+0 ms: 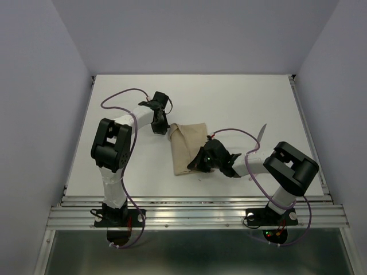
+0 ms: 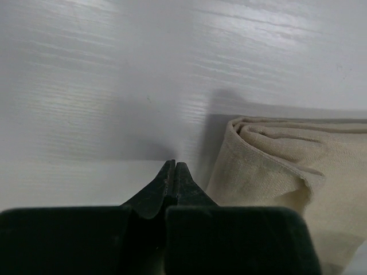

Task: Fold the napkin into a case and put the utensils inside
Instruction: Smooth out the 2/3-rectangle-folded napkin at the center of the board.

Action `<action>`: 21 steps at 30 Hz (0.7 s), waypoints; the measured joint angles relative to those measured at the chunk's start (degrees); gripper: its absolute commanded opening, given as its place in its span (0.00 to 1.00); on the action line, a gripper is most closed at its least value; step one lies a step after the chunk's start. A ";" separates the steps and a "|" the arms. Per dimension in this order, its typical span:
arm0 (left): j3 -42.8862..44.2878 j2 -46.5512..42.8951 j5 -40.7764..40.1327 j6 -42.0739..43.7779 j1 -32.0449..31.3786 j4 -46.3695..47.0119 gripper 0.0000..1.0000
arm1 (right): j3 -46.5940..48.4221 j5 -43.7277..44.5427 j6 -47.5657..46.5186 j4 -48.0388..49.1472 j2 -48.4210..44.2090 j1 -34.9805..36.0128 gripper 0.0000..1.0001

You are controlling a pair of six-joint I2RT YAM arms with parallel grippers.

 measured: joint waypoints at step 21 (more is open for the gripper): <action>4.87 1.64 5.81 0.00 -4.04 0.66 0.00 | 0.35 0.11 -0.35 -0.74 0.00 0.37 0.01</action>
